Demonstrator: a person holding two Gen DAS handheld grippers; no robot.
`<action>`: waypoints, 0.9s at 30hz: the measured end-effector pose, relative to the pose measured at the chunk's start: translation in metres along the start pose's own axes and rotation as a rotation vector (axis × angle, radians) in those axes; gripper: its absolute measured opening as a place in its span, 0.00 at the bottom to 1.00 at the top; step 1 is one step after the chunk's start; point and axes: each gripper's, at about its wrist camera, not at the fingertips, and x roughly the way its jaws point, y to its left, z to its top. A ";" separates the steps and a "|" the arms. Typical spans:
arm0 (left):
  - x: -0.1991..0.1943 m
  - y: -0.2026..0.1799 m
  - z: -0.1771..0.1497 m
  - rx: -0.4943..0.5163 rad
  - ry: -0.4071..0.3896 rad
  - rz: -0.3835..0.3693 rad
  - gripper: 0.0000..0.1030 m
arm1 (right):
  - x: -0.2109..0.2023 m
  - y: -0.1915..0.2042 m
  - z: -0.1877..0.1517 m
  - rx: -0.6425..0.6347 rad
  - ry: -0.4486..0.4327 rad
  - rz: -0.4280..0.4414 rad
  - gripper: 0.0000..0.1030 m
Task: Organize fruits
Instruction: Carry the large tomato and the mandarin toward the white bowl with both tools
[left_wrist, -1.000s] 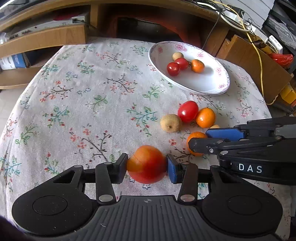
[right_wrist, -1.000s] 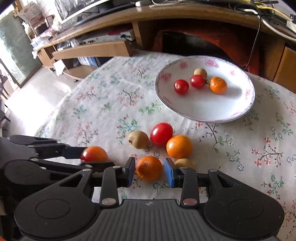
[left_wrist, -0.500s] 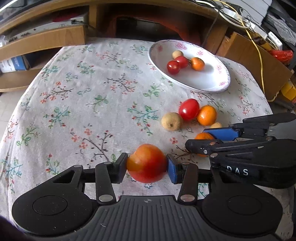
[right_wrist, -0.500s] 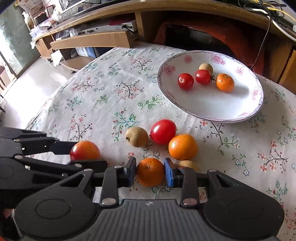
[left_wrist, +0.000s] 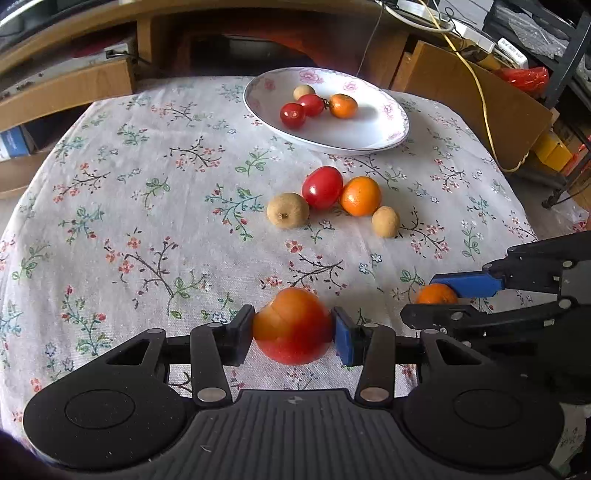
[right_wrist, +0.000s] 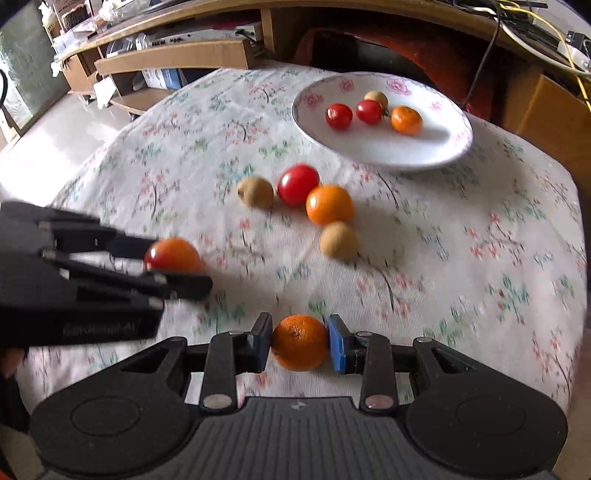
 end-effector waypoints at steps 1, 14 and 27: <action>-0.001 -0.002 -0.001 0.004 -0.001 0.002 0.51 | -0.001 0.000 -0.003 -0.005 -0.008 0.000 0.32; 0.000 -0.007 -0.003 0.038 -0.012 0.017 0.63 | -0.003 -0.006 -0.012 -0.033 -0.021 0.008 0.32; 0.003 -0.007 -0.002 0.052 -0.010 0.020 0.68 | 0.001 -0.011 -0.006 -0.016 -0.026 0.044 0.33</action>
